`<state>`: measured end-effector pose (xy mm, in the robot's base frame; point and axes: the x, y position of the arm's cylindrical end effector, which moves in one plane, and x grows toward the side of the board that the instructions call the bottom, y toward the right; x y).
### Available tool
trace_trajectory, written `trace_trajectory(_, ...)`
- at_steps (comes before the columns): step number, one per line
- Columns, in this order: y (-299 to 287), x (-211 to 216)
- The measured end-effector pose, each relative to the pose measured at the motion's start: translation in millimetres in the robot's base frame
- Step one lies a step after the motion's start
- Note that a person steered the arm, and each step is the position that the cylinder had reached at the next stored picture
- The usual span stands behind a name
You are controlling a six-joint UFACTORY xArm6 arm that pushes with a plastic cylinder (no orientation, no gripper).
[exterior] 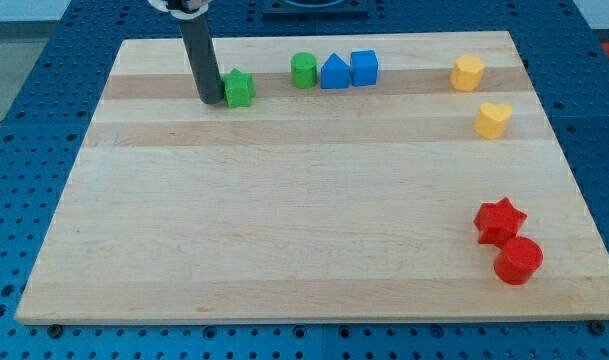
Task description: Move the green star closer to the green circle
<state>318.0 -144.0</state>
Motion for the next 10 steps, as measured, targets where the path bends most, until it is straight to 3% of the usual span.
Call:
trace_trajectory(2,-14.3,8.9)
trace_trajectory(5,9.1,26.6)
trace_trajectory(7,24.0,-6.6)
trace_trajectory(10,28.4,-19.2)
